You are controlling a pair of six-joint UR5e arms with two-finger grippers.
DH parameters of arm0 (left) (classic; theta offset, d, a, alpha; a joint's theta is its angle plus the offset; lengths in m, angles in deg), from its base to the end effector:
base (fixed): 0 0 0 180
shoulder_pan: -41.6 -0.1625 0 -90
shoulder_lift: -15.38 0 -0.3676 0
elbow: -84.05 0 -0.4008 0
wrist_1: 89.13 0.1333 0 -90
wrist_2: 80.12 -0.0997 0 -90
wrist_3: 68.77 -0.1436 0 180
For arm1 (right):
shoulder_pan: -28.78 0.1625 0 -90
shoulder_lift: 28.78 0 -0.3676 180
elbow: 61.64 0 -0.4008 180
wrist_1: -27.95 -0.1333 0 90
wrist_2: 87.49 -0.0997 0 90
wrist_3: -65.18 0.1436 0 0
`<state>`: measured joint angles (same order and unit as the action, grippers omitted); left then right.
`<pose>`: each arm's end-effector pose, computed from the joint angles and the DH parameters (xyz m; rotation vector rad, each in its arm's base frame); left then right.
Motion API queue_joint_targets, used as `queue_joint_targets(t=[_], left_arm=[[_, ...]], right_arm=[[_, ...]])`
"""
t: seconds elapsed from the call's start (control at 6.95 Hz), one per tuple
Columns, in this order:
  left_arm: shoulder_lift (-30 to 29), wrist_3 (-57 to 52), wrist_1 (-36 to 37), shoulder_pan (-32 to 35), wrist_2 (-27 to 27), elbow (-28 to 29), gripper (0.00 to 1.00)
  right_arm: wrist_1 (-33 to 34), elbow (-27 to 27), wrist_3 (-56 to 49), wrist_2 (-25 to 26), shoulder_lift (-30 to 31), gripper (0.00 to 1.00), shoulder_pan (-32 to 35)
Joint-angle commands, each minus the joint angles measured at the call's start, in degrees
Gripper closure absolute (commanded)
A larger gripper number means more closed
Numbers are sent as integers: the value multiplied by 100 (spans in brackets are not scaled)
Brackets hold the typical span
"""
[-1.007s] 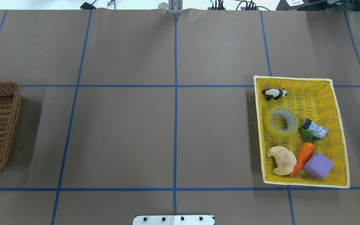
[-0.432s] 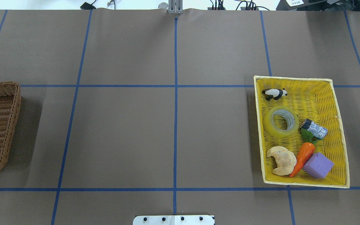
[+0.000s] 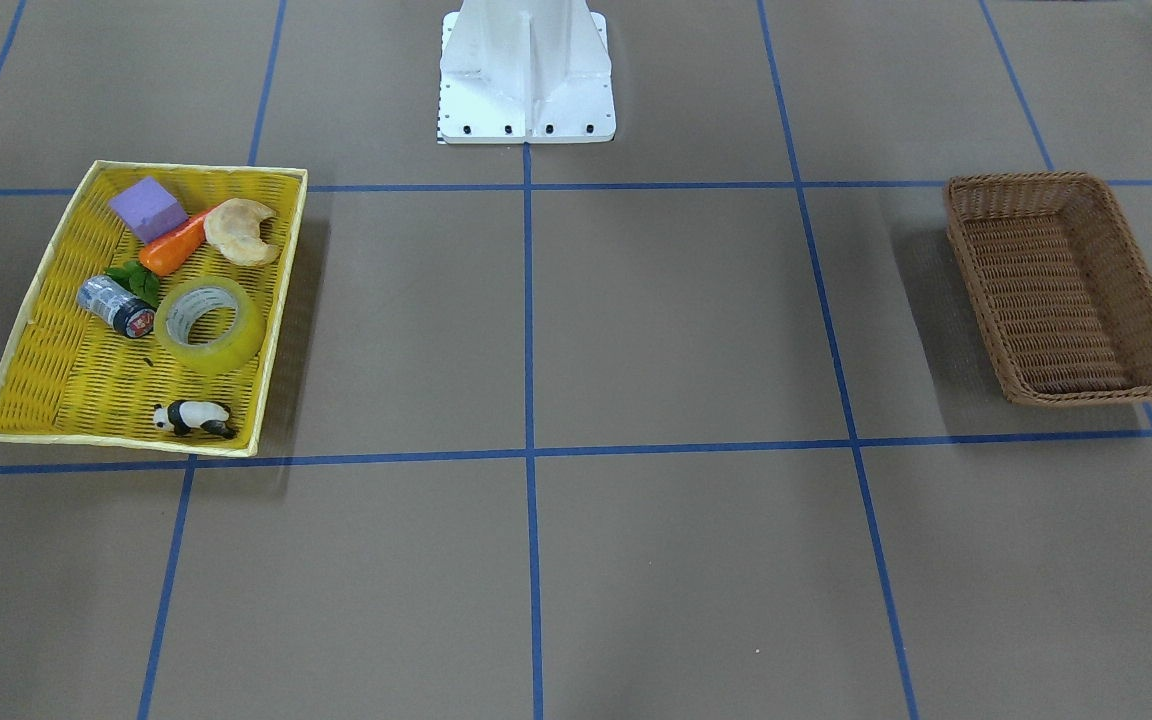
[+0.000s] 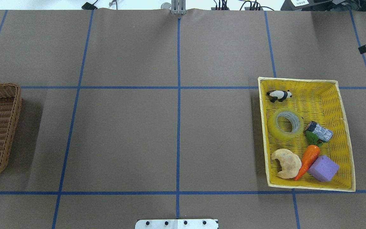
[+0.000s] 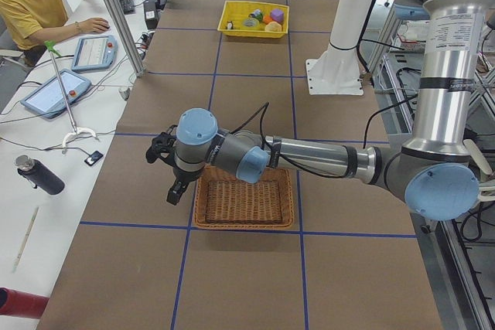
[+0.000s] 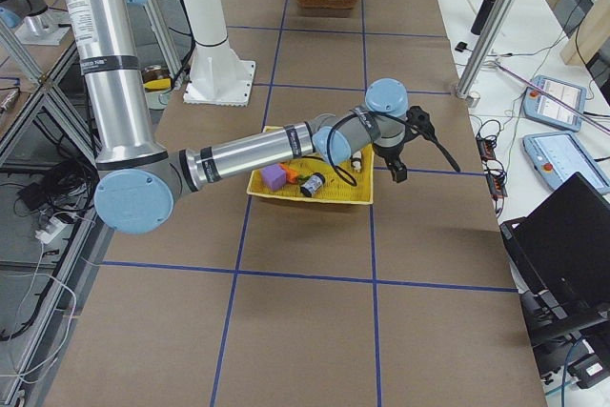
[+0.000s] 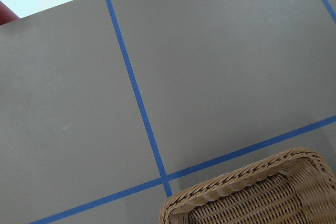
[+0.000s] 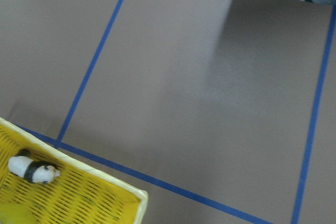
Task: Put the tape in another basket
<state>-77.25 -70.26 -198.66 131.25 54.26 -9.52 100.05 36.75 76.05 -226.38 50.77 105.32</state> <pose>-0.0295 -0.5499 0.5356 0.4340 0.7574 0.2039 -0.1111 -0.5722 0.4106 0.4148 -0.9324 -0.3146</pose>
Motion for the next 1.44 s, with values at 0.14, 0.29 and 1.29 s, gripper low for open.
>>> queue_joint_targets(t=[0.14, 0.29, 1.29], left_arm=[[-1, 8, -16, 0, 0, 5, 2], [-9, 8, -16, 0, 0, 5, 2], [-10, 8, -16, 0, 0, 31, 2]], right_arm=[[6, 383, 452, 431, 15, 1, -1155], [6, 366, 452, 773, 129, 1, -1532], [6, 173, 663, 1655, 297, 28, -2924]])
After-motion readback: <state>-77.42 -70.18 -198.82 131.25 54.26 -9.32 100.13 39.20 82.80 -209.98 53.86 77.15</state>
